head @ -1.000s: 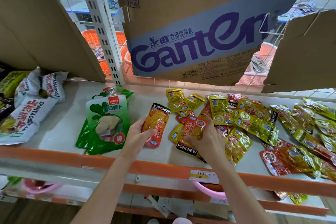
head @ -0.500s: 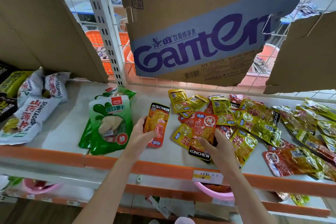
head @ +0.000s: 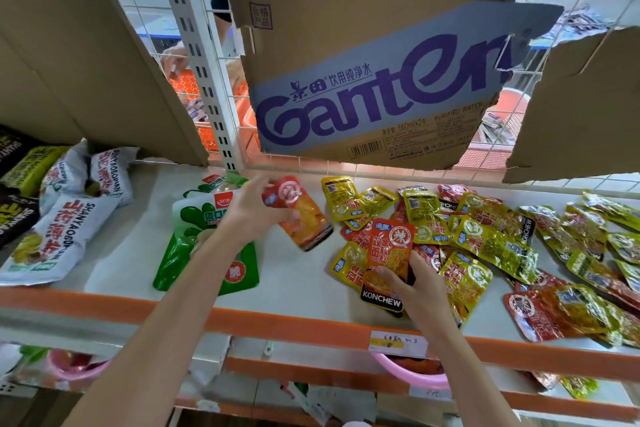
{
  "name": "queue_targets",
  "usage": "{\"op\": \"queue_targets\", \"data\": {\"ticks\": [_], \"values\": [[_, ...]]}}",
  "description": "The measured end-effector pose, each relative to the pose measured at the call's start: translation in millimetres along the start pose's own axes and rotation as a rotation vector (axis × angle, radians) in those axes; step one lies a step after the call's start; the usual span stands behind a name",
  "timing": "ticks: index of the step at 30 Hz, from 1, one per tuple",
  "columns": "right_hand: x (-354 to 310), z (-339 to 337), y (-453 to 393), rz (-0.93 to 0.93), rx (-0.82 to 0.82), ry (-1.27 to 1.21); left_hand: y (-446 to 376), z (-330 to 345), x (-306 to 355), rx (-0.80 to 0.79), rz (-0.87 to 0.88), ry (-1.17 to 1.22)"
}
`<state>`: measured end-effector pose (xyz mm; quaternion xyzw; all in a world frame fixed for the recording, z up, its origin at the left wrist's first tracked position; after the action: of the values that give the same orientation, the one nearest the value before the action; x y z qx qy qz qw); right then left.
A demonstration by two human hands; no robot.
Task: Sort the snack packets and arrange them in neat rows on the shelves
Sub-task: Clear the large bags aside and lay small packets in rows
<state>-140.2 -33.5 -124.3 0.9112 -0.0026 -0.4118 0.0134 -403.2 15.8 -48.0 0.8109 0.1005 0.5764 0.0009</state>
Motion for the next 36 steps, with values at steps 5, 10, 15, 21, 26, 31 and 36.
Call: {"op": "queue_targets", "data": {"ticks": [5, 10, 15, 21, 26, 31, 36], "values": [[0.1, 0.5, -3.7, 0.020, 0.014, 0.074, -9.8, 6.1, -4.2, 0.040, -0.103, 0.137], [-26.9, 2.8, -26.3, 0.015, -0.011, 0.160, -37.0, 21.0, -17.4, -0.043, -0.083, -0.159], [-60.1, 17.1, -65.1, 0.041, -0.063, 0.099, -45.1, 31.8, -19.1, 0.117, 0.217, -0.497], [-82.0, 48.8, -97.5, 0.027, -0.139, 0.164, -21.4, 41.8, -56.2, -0.050, 0.374, -0.668], [-83.3, 64.0, -104.7, -0.021, -0.195, 0.726, -23.3, 38.0, -63.2, 0.015, 0.382, -0.609], [-75.3, 38.9, -114.7, -0.036, -0.118, 0.675, -33.9, 43.0, -54.1, 0.047, 0.308, -0.669], [-40.0, 6.9, -129.3, 0.147, -0.092, 0.553, -40.8, 70.0, -28.4, 0.053, 0.452, -0.584]]}}
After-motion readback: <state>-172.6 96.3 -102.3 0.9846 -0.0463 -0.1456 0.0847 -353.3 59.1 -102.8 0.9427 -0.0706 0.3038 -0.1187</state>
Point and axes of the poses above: each hand's wrist, its own y-axis away from the middle knuckle, its own z-axis out of the palm, x = y × z, the point moved 5 cm from there along -y, towards the middle knuckle, and after that the axes turned 11 degrees about y, right-handed, at the moved point
